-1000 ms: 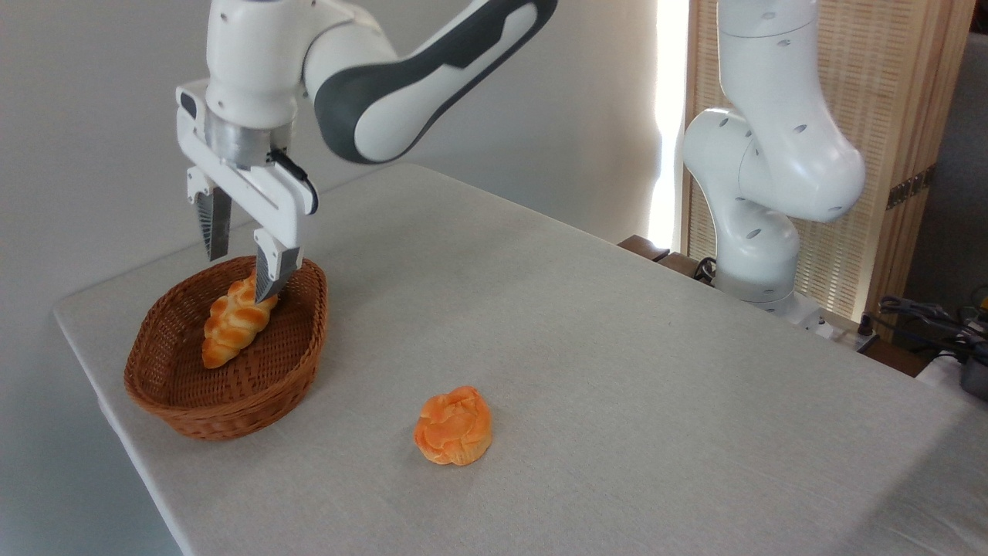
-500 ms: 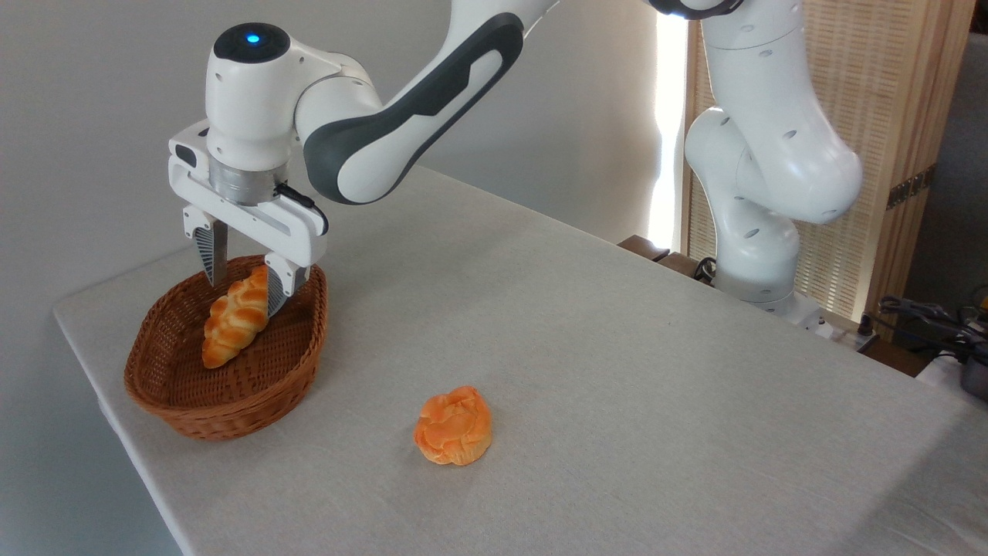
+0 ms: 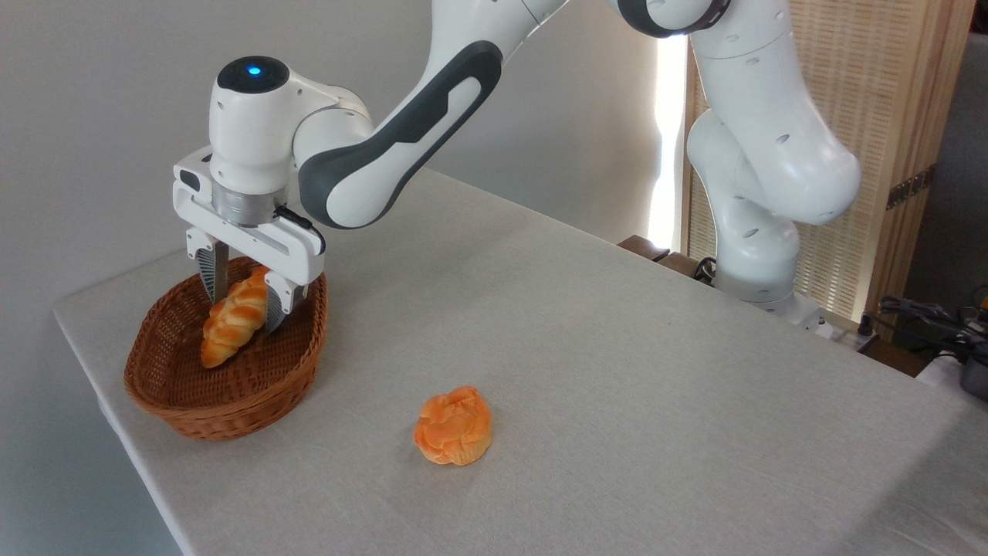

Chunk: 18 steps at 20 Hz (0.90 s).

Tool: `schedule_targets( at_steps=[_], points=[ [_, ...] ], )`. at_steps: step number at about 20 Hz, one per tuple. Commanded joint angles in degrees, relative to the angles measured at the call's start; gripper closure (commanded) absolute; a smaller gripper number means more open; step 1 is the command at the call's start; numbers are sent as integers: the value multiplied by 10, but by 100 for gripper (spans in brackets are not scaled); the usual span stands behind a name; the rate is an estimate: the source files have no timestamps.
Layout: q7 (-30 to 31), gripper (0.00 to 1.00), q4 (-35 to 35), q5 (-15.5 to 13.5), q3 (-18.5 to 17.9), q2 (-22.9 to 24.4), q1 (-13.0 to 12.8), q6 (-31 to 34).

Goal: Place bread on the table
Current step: 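Lower the gripper onto the bread roll and close the fingers on it, then lift the bread roll out of the basket and carry it onto the table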

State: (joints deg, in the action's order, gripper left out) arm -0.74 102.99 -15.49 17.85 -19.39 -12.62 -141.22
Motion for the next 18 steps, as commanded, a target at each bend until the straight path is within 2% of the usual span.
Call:
schedule_targets(
  at_steps=[1, 4, 8, 11, 15, 18],
  points=[
    [15, 55, -2, 15, -3, -2, -4, -9],
    [15, 64, -2, 15, -3, -2, -4, -8],
    [14, 65, -2, 15, -3, -6, -4, -9],
    [14, 73, -3, 15, -3, -6, -4, -10],
    [7, 76, -4, 16, -4, -6, -1, -11],
    [6, 77, -5, 41, -4, -6, 0, -21]
  ],
)
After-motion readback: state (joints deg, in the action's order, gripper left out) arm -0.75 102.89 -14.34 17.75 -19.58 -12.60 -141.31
